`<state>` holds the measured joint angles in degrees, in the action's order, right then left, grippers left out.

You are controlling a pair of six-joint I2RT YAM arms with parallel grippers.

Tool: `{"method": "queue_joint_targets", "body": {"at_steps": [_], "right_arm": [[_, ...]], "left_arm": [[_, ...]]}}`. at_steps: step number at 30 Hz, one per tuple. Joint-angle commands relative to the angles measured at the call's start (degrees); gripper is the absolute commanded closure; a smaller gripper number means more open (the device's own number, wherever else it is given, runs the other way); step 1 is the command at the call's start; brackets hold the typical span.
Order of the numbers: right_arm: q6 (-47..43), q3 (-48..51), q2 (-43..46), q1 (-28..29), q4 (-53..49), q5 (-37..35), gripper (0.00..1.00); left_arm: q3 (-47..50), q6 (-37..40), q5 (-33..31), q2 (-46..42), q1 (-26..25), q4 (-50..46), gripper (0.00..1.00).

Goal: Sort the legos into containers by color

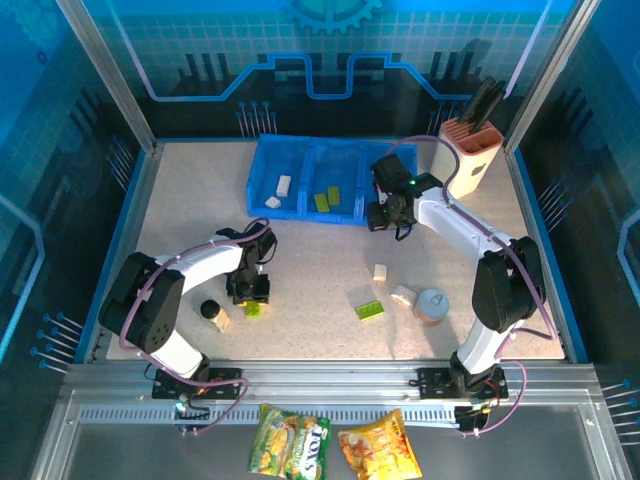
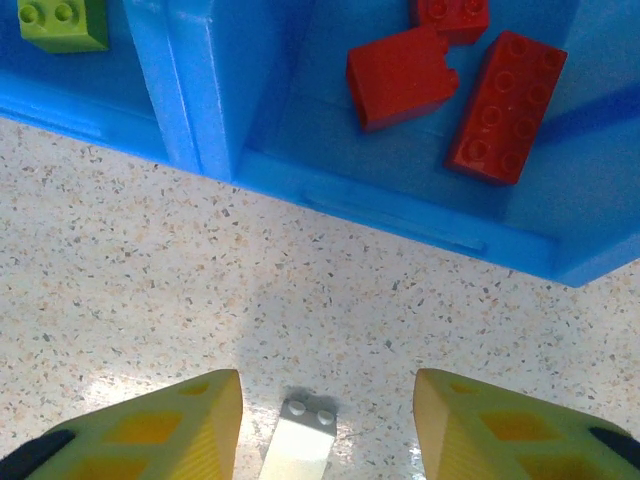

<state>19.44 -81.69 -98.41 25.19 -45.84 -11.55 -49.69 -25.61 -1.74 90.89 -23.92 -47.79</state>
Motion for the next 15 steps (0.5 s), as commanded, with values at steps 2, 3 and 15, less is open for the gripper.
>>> {"method": "queue_joint_targets", "body": {"at_steps": [2,3,15], "right_arm": [[0.33,0.31,2.39,1.04,-1.43,-0.47,0.51],[0.41,0.3,2.56,1.16,-1.58,-0.57,0.51],[1.43,2.05,6.0,3.1,-3.27,-2.09,0.51]], "left_arm": [[-1.76,-1.09,-0.63,-1.62,-0.46,-1.69,0.65],[-2.14,-1.11,-0.49,-1.83,-0.55,-1.7,0.65],[-9.57,-1.11,1.64,-1.1,-0.97,-0.05,0.66]]}}
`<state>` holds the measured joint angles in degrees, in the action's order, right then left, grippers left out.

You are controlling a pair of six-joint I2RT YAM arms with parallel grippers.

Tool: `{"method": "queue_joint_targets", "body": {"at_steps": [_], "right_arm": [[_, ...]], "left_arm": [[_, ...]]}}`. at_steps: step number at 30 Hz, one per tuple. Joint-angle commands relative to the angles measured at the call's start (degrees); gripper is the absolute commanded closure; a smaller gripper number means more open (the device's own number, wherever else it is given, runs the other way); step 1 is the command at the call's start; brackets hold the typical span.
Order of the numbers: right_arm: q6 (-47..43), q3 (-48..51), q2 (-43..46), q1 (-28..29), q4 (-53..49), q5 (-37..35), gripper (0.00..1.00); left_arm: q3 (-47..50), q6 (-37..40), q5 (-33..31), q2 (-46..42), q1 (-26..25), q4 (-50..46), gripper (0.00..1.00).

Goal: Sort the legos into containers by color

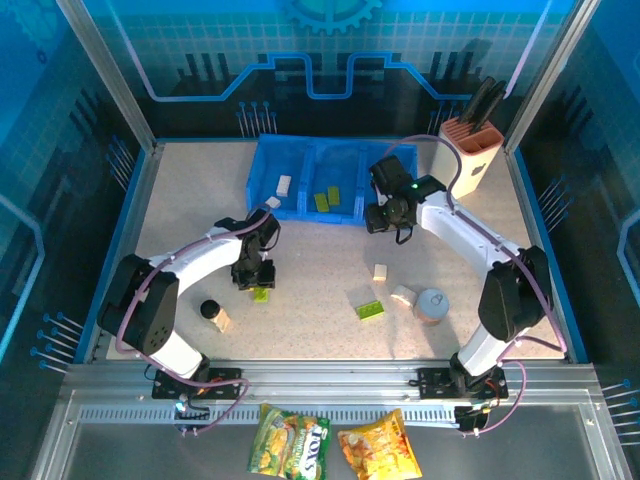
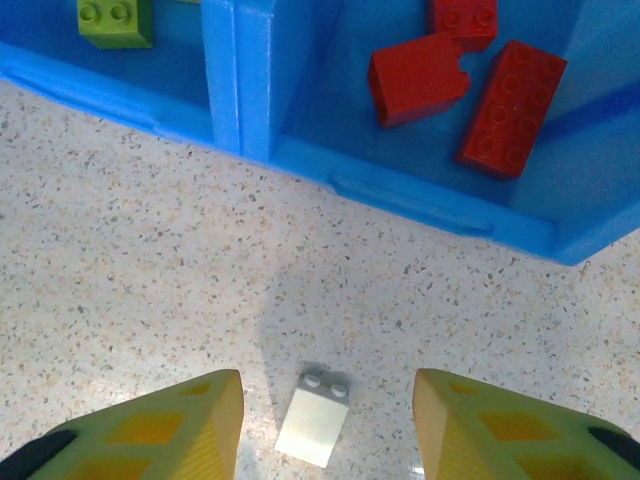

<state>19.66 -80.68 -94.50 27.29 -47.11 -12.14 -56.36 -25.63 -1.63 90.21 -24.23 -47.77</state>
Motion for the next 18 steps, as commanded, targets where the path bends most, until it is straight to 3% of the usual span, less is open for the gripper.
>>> {"method": "queue_joint_targets", "body": {"at_steps": [1,18], "right_arm": [[1.33,1.26,2.37,1.19,-2.1,-1.66,0.51],[4.64,5.16,6.49,6.01,-4.59,-4.35,0.51]], "left_arm": [[-3.72,-1.09,1.65,-0.14,-0.8,0.2,0.66],[-20.82,-1.18,4.53,8.59,-3.83,8.8,0.66]]}}
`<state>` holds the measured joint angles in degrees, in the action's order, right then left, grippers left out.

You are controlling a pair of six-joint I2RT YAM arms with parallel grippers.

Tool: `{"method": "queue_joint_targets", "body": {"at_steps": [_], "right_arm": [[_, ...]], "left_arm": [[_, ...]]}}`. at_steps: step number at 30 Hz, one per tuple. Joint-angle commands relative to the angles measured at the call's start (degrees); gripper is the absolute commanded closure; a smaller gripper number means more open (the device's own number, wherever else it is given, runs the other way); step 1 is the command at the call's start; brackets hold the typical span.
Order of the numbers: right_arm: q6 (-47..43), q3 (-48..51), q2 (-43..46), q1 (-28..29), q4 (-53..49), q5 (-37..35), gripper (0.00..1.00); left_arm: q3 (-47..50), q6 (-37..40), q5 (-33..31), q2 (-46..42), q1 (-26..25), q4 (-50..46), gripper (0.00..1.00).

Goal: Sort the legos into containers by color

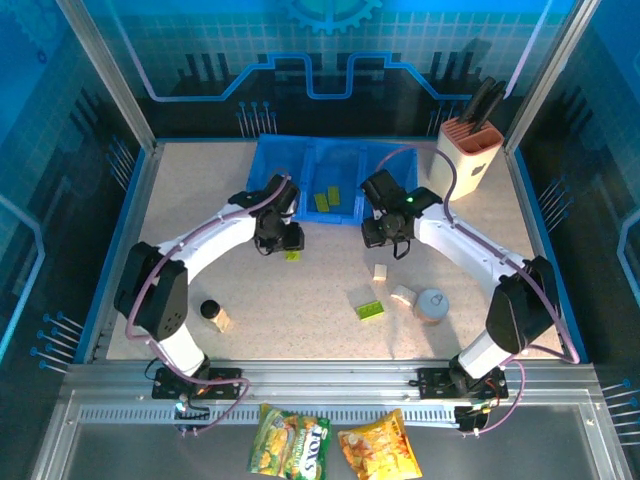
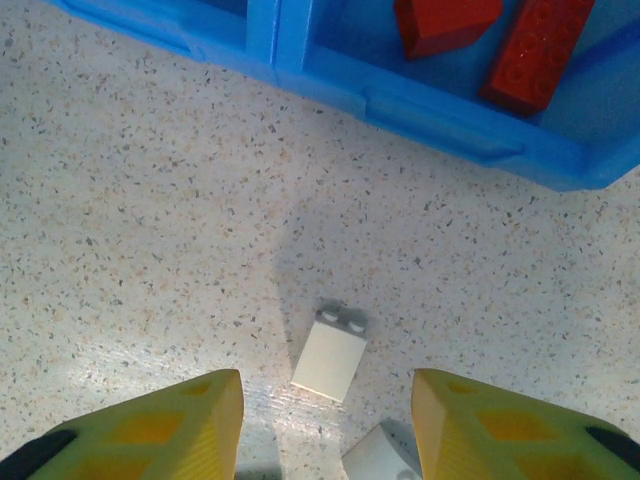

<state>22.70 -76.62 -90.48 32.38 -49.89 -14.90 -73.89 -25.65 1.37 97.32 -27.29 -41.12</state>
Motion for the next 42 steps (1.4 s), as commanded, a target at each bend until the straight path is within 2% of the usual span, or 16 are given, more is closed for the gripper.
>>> {"method": "queue_joint_targets", "body": {"at_steps": [1,9,24,42], "right_arm": [[1.74,1.45,2.79,0.99,-1.87,-1.73,0.51],[2.83,3.22,5.73,1.53,-3.35,-2.86,0.51],[5.29,4.76,10.91,3.74,-7.28,-5.05,0.52],[6.05,4.05,12.15,4.53,-9.07,-5.5,0.52]], "left_arm": [[-4.11,-1.1,1.58,2.0,-0.84,2.77,0.66],[-12.57,1.5,4.1,7.9,-1.1,9.88,0.67],[-30.73,6.14,6.04,23.82,-0.98,15.15,0.68],[-48.48,5.19,5.93,40.25,0.07,13.68,0.68]]}}
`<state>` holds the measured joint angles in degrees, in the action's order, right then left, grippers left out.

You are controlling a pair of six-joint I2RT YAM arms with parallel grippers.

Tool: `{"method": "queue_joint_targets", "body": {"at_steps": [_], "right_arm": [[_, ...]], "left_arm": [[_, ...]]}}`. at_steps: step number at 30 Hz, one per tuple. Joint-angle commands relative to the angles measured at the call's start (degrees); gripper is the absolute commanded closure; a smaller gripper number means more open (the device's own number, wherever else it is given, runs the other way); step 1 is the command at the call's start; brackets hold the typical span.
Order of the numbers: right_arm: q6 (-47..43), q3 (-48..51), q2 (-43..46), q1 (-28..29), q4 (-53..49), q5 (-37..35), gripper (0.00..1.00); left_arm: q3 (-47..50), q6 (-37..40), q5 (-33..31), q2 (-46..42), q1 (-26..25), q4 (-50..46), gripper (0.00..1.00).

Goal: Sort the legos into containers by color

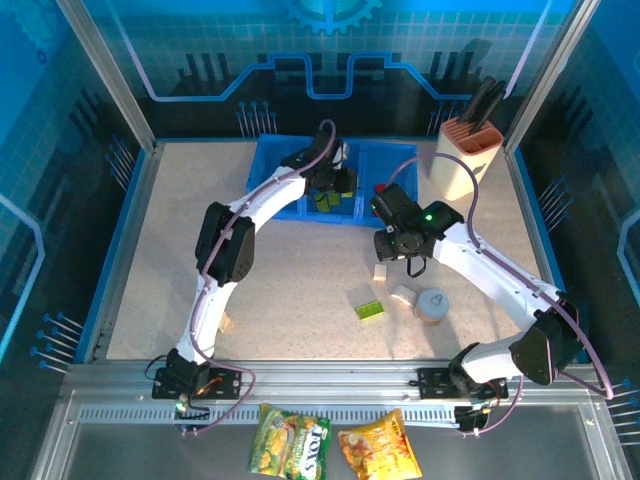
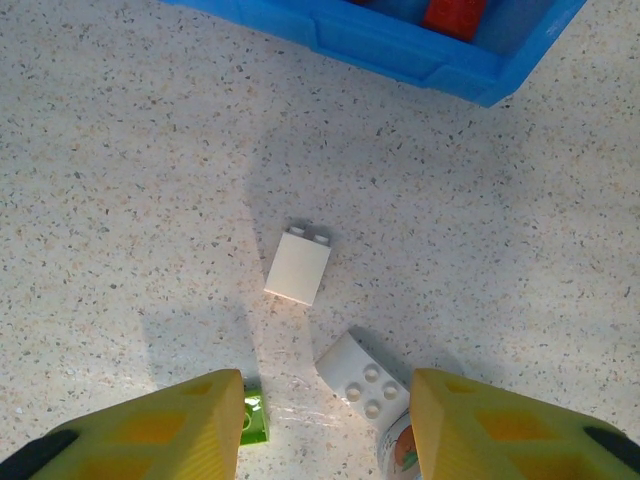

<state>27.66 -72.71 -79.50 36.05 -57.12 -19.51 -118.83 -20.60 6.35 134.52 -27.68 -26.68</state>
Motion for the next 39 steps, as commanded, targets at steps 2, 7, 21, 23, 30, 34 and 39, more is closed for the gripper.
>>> {"method": "queue_joint_targets", "body": {"at_steps": [2,7,21,23,30,34,39], "right_arm": [[0.99,-0.02,1.03,0.95,-2.03,-0.88,0.52],[0.84,-0.31,0.7,0.96,-2.16,-0.97,0.52],[0.16,-1.65,-0.22,1.04,-2.09,-0.77,0.52],[0.12,-1.74,-0.13,1.08,-2.15,-0.81,0.52],[0.11,-1.82,0.01,1.12,-1.86,-0.77,0.52],[0.03,-1.48,-0.23,1.1,-1.37,-0.79,0.52],[0.34,-0.68,-1.25,1.07,-0.37,-0.58,0.52]], "left_arm": [[-5.51,-0.03,1.25,4.85,0.6,-1.49,0.68],[-7.55,-0.49,1.65,7.49,0.6,-1.36,0.68],[-9.37,-0.43,1.21,9.41,0.7,-3.05,0.59],[-9.23,-0.37,1.21,8.81,0.7,-3.31,0.57],[-8.15,0.16,0.95,5.67,0.7,-3.55,0.54],[-6.94,0.43,1.17,3.0,0.63,-4.04,0.54],[-3.52,1.13,0.95,-1.55,0.68,-5.13,0.54]]}}
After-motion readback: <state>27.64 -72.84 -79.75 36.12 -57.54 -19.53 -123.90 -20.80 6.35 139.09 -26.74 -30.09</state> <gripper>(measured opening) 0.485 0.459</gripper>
